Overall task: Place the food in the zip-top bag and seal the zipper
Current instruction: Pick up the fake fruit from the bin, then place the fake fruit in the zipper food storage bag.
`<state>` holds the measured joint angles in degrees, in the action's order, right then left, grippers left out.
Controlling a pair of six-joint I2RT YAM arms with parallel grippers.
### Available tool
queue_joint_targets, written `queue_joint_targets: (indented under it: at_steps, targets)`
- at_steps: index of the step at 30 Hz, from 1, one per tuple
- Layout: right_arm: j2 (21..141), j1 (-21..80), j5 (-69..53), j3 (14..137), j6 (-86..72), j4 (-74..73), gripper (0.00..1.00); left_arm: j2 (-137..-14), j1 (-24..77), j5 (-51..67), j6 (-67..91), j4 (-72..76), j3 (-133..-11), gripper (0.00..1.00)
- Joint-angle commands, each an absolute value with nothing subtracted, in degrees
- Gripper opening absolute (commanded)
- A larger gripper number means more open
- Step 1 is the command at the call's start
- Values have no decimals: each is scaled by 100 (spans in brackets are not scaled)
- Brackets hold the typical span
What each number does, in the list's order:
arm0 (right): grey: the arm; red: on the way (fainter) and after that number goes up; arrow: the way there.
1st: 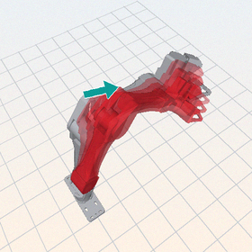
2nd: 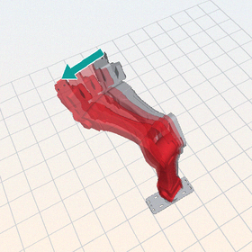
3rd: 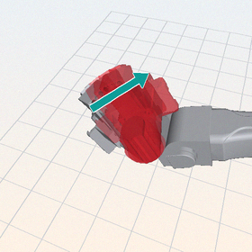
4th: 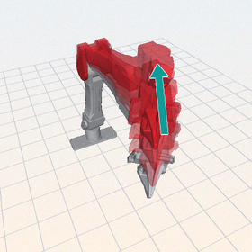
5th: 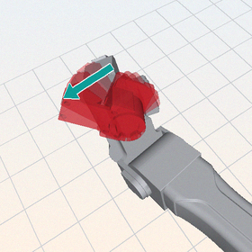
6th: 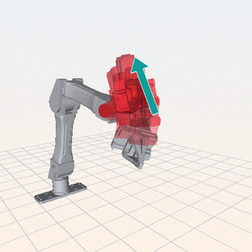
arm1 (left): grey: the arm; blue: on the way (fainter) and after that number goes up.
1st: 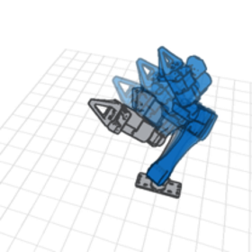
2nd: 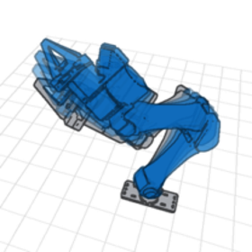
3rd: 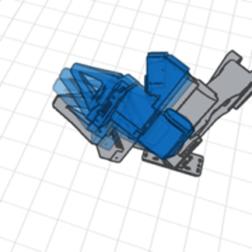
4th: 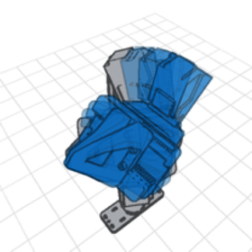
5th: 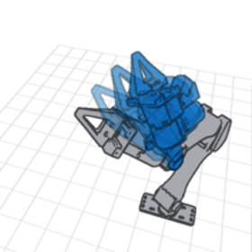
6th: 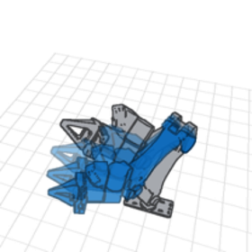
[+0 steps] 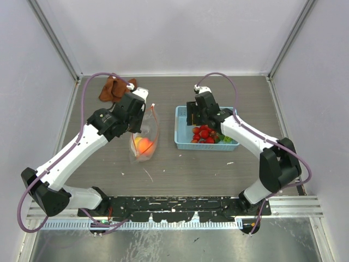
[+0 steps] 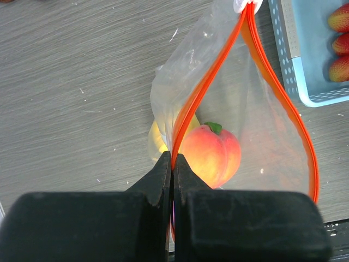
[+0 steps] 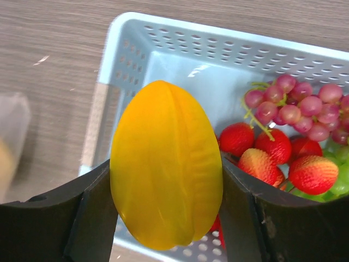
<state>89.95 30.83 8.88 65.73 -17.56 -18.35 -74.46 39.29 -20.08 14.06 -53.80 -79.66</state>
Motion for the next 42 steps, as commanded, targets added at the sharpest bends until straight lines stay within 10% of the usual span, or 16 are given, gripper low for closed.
queue_joint_targets:
  at_steps: [1,42]
  targets:
    - [8293,3272,346,6987,-2113,-2208,32,-7397,3909,-1920,1424,-5148,-7963,0]
    - [8930,5326,-259,8335,-3934,-2698,36,-7027,3899,-1304,1588,-4819,-7784,0]
